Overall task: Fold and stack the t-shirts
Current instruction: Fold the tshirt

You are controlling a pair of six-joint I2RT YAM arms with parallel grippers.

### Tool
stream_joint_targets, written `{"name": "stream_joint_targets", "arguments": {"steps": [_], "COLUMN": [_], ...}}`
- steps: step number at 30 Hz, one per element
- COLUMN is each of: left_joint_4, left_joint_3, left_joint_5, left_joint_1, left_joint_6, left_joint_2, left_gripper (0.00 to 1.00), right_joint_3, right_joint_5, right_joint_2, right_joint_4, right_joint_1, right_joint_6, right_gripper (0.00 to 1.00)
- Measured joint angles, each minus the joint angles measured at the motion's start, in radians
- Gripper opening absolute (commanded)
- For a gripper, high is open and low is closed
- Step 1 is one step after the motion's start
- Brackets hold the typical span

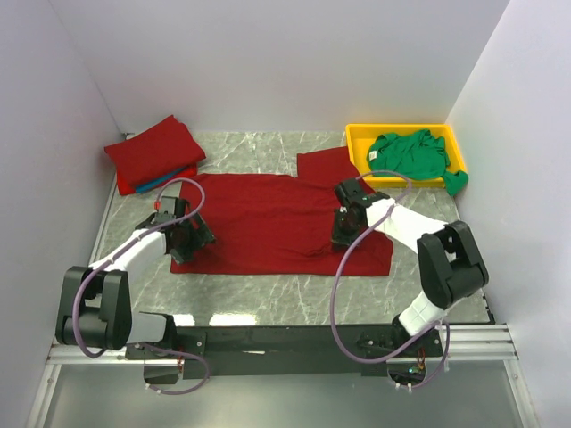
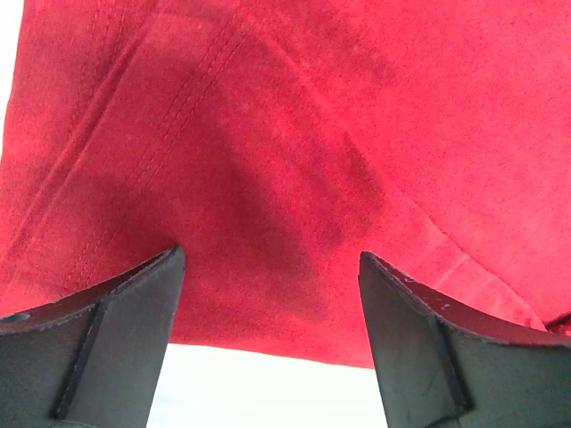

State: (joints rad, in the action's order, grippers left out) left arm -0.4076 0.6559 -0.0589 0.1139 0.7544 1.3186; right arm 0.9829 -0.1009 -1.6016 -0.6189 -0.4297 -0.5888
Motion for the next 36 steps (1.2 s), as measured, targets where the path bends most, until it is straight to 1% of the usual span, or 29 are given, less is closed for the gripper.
{"name": "stream_joint_targets", "arguments": {"steps": [4, 13, 18, 28, 36], "left_joint_4": [-0.001, -0.001, -0.001, 0.0, 0.007], "left_joint_3": [0.019, 0.057, 0.087, 0.114, 0.106], "left_joint_5": [0.002, 0.001, -0.001, -0.005, -0.005], "left_joint_1": [0.0, 0.0, -0.001, -0.001, -0.002], "left_joint_6": [-0.014, -0.039, -0.046, -0.055, -0.052], "left_joint_2": [0.018, 0.078, 0.114, 0.148, 0.138], "left_gripper": [0.84, 0.84, 0.84, 0.84, 0.84], "right_joint_3": [0.066, 0.293, 0.376, 0.491, 0.498], "right_joint_5": [0.001, 0.003, 0.001, -0.028, -0.055], "right_joint_2": [-0.048, -0.192, -0.257, -0.348, -0.353], "right_joint_4": [-0.022, -0.066, -0.094, -0.146, -0.152], "right_joint_1": [-0.003, -0.009, -0.01, -0.01, -0.01], "right_joint_6": [0.003, 0.024, 0.045, 0.095, 0.128], "right_gripper": [0.0, 0.0, 0.0, 0.0, 0.0]}}
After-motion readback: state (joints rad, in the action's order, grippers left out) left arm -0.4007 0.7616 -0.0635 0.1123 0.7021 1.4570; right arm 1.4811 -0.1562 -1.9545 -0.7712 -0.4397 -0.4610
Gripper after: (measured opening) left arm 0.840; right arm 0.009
